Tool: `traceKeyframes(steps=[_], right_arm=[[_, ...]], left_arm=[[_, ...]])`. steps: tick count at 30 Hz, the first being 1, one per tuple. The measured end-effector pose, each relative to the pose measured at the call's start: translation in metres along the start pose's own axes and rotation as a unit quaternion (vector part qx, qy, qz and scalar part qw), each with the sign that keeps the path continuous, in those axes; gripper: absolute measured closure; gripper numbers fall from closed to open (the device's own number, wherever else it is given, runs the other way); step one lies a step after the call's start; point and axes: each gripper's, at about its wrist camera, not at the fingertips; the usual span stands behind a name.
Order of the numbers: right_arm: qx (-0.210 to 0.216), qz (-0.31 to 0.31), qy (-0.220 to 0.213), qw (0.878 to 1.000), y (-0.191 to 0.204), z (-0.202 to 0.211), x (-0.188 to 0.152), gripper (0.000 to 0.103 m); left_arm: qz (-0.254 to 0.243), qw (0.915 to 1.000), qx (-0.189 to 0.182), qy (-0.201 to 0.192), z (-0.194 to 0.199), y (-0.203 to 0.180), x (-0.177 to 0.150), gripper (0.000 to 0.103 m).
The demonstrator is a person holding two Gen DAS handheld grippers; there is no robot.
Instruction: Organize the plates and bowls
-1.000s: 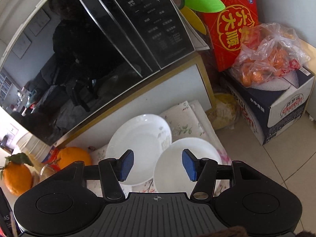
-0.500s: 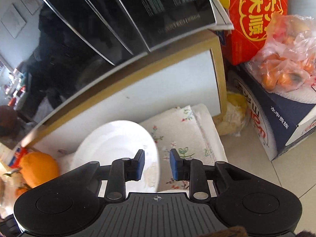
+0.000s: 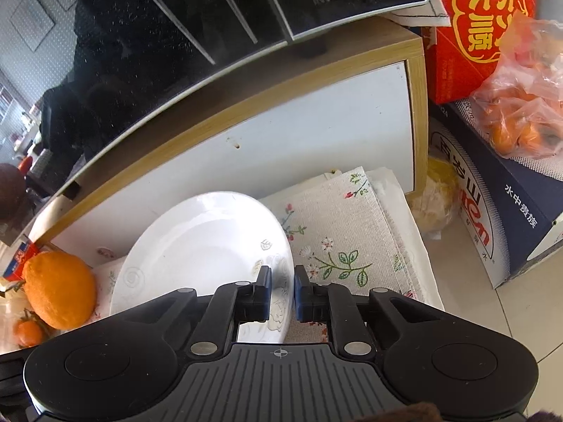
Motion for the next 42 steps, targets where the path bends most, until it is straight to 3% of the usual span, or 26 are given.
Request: traceKeyframes(steps=[10, 19, 30, 42], right_arm=[[0.023, 0.005, -0.003, 1.000, 0.019, 0.035, -0.010, 0.092], [0.010, 0.044, -0.022, 0.999, 0.046, 0.095, -0.044, 0.092], [0.008, 0.048, -0.059, 0.997, 0.067, 0.150, -0.125, 0.092], [0.054, 0.050, -0.044, 0.996, 0.112, 0.173, -0.221, 0.091]], left_arm=[[0.000, 0.9997, -0.011, -0.022, 0.052, 0.000, -0.003, 0.093], [-0.008, 0.9988, -0.028, -0.040, 0.110, 0.002, -0.034, 0.093], [-0.035, 0.9981, -0.013, -0.049, 0.166, 0.012, -0.093, 0.093], [-0.066, 0.9941, 0.038, -0.076, 0.241, 0.057, -0.149, 0.092]])
Point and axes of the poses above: each gripper's, at about its wrist camera, not at the fingertips, and z roughly against the way its jaws point, y to its left, x to its top, and after that the axes turned 9 degrees about y, right-handed
